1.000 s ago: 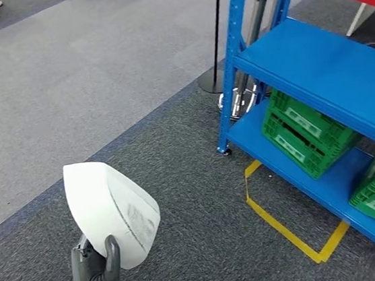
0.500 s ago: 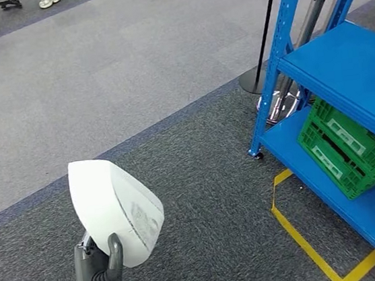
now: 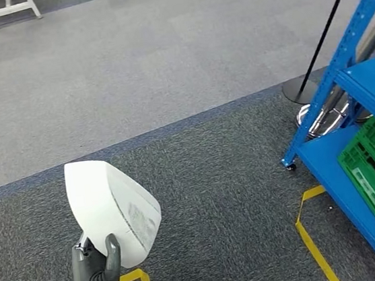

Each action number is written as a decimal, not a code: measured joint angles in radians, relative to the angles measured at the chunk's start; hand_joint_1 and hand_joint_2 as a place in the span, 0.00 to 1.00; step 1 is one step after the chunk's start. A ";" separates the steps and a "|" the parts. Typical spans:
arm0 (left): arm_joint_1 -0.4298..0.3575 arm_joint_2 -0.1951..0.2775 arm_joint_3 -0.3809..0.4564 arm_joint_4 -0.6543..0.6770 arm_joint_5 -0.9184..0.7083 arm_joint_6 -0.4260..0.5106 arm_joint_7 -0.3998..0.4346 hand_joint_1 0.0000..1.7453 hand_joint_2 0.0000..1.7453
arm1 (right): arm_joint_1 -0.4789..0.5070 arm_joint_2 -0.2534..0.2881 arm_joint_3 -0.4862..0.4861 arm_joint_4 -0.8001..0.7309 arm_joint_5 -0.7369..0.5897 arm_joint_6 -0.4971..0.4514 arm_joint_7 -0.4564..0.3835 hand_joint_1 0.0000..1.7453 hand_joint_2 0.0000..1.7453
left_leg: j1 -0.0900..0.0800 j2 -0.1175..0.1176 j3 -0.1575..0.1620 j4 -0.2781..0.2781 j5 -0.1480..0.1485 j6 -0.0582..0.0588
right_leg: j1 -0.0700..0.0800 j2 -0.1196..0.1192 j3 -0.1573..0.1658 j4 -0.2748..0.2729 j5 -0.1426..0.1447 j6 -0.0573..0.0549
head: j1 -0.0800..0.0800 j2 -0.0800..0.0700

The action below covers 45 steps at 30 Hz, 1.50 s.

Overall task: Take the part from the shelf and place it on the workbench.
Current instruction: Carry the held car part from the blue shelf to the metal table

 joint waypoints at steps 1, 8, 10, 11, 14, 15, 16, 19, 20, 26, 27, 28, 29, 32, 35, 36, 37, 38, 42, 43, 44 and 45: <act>-0.001 -0.001 0.000 0.000 -0.001 0.000 0.000 1.00 1.00 | 0.000 0.000 0.000 0.000 0.000 0.002 -0.001 0.00 0.00 | 0.003 -0.012 0.002 -0.003 0.002 0.005 | -0.002 0.032 -0.023 0.047 -0.027 0.003 | 0.003 0.000; 0.000 -0.001 0.003 -0.001 -0.006 -0.001 0.000 1.00 1.00 | 0.002 -0.001 -0.004 0.000 -0.002 0.004 0.000 0.00 0.00 | 0.004 -0.109 0.003 0.004 -0.001 0.005 | -0.008 0.122 -0.077 0.103 0.011 0.002 | 0.008 0.000; -0.002 -0.002 0.004 -0.001 -0.007 -0.001 0.000 1.00 1.00 | 0.005 -0.001 -0.005 0.001 -0.002 0.006 0.000 0.00 0.00 | 0.005 -0.134 -0.004 0.014 -0.003 -0.003 | -0.013 0.164 -0.030 0.001 0.046 0.001 | 0.007 0.000; -0.002 -0.001 0.004 -0.001 -0.008 -0.001 0.000 1.00 1.00 | 0.006 -0.001 -0.006 0.001 -0.002 0.006 0.000 0.00 0.00 | 0.006 -0.145 -0.009 0.017 -0.002 -0.009 | -0.014 0.176 -0.021 -0.016 0.044 0.000 | 0.007 0.000; 0.001 -0.001 0.005 -0.001 -0.009 0.000 0.000 1.00 1.00 | 0.005 -0.001 -0.008 0.001 -0.002 0.007 0.000 0.00 0.00 | 0.009 -0.158 -0.019 0.024 -0.003 -0.023 | -0.011 0.147 -0.013 -0.023 0.047 -0.012 | 0.006 0.000; 0.001 -0.001 0.005 -0.001 -0.009 0.000 0.000 1.00 1.00 | 0.005 -0.001 -0.009 0.001 -0.002 0.007 0.000 0.00 0.00 | 0.008 -0.138 -0.028 0.044 -0.016 -0.027 | -0.012 0.134 -0.010 -0.025 0.048 -0.017 | 0.003 0.000; 0.000 -0.001 0.005 -0.001 -0.009 0.000 0.000 1.00 1.00 | 0.005 0.000 -0.010 0.001 -0.002 0.008 0.000 0.00 0.00 | 0.007 -0.109 -0.046 0.085 -0.040 -0.032 | -0.013 0.120 -0.008 -0.028 0.048 -0.023 | 0.000 0.000; -0.003 -0.001 0.005 0.000 -0.008 -0.001 0.000 1.00 1.00 | 0.009 -0.001 -0.014 0.001 -0.002 0.009 -0.001 0.00 0.00 | 0.011 -0.051 -0.132 0.270 -0.121 -0.041 | -0.007 0.072 -0.004 -0.028 0.041 -0.034 | -0.005 0.000; -0.002 0.000 0.005 0.000 -0.007 -0.001 0.000 1.00 1.00 | 0.010 -0.001 -0.014 0.001 -0.002 0.009 0.000 0.00 0.00 | 0.013 -0.048 -0.147 0.300 -0.125 -0.042 | -0.006 0.056 -0.002 -0.028 0.039 -0.035 | -0.005 0.000; -0.004 0.000 0.006 -0.001 -0.006 -0.002 0.000 1.00 1.00 | 0.007 -0.001 -0.016 0.001 -0.001 0.013 -0.001 0.00 0.00 | -0.007 0.036 -0.016 0.037 -0.003 -0.016 | 0.002 -0.016 0.019 -0.028 0.015 -0.021 | -0.005 0.000; -0.003 0.000 0.006 -0.001 -0.006 -0.003 0.000 1.00 1.00 | 0.006 -0.001 -0.016 0.001 -0.001 0.014 -0.001 0.00 0.00 | -0.012 0.040 -0.013 0.030 -0.009 -0.012 | 0.004 -0.027 0.022 -0.030 0.013 -0.016 | -0.005 0.000; -0.002 0.000 0.006 -0.001 -0.006 -0.003 0.000 1.00 1.00 | 0.002 -0.001 -0.016 0.001 -0.001 0.014 -0.001 0.00 0.00 | -0.012 0.030 -0.013 0.024 -0.009 -0.008 | 0.005 -0.039 0.028 -0.032 0.011 -0.012 | -0.005 0.000; 0.001 0.000 0.006 -0.001 -0.006 -0.003 0.000 1.00 1.00 | -0.001 -0.001 -0.016 0.001 -0.001 0.015 0.000 0.00 0.00 | -0.010 0.018 -0.012 0.020 -0.007 -0.004 | 0.004 -0.038 0.030 -0.032 0.007 -0.008 | -0.004 0.000; -0.001 -0.002 0.008 -0.002 -0.006 -0.003 0.000 1.00 1.00 | -0.004 -0.001 -0.017 0.000 0.001 0.016 -0.001 0.00 0.00 | 0.002 -0.017 -0.005 0.006 0.000 0.009 | -0.001 0.045 -0.016 0.061 -0.046 0.004 | 0.003 0.000; -0.003 -0.002 0.010 -0.001 -0.006 -0.005 0.000 1.00 1.00 | 0.000 -0.001 -0.018 0.000 0.001 0.016 -0.001 0.00 0.00 | 0.004 -0.057 -0.005 0.006 -0.001 0.014 | -0.002 0.088 -0.125 0.243 -0.100 0.009 | 0.006 0.000; -0.003 -0.002 0.010 -0.001 -0.006 -0.005 0.000 1.00 1.00 | 0.000 -0.002 -0.018 0.000 0.001 0.016 -0.001 0.00 0.00 | 0.004 -0.071 -0.004 0.007 -0.002 0.014 | -0.003 0.090 -0.142 0.255 -0.087 0.010 | 0.006 0.000; -0.003 -0.002 0.010 -0.001 -0.006 -0.005 0.000 1.00 1.00 | 0.000 -0.002 -0.019 0.000 0.001 0.016 -0.001 0.00 0.00 | 0.005 -0.087 -0.002 0.008 -0.002 0.013 | -0.004 0.093 -0.139 0.228 -0.053 0.011 | 0.006 0.000; -0.003 -0.002 0.010 -0.001 -0.006 -0.006 0.000 1.00 1.00 | 0.001 -0.002 -0.019 0.000 0.001 0.016 -0.001 0.00 0.00 | 0.006 -0.102 -0.001 0.010 -0.004 0.010 | -0.007 0.103 -0.121 0.170 -0.007 0.012 | 0.006 0.000; -0.004 -0.002 0.010 -0.002 -0.006 -0.006 0.000 1.00 1.00 | 0.003 -0.002 -0.022 0.000 0.002 0.017 0.000 0.00 0.00 | 0.009 -0.153 -0.012 0.025 -0.011 -0.011 | -0.021 0.191 -0.048 -0.002 0.059 0.008 | 0.006 0.000; -0.003 -0.002 0.010 -0.002 -0.006 -0.006 0.000 1.00 1.00 | 0.003 -0.002 -0.023 0.000 0.002 0.017 0.000 0.00 0.00 | 0.011 -0.165 -0.016 0.027 -0.009 -0.016 | -0.019 0.185 -0.043 -0.008 0.058 0.002 | 0.006 0.000; -0.002 -0.002 0.010 -0.002 -0.006 -0.006 0.000 1.00 1.00 | 0.003 -0.002 -0.023 0.000 0.002 0.017 0.000 0.00 0.00 | 0.013 -0.171 -0.018 0.026 -0.008 -0.021 | -0.018 0.172 -0.042 -0.009 0.059 -0.004 | 0.006 0.000; -0.001 -0.001 0.010 -0.002 -0.006 -0.006 0.000 1.00 1.00 | 0.003 -0.001 -0.024 0.000 0.002 0.017 0.000 0.00 0.00 | 0.012 -0.158 -0.022 0.034 -0.014 -0.026 | -0.018 0.159 -0.038 -0.012 0.060 -0.009 | 0.004 0.000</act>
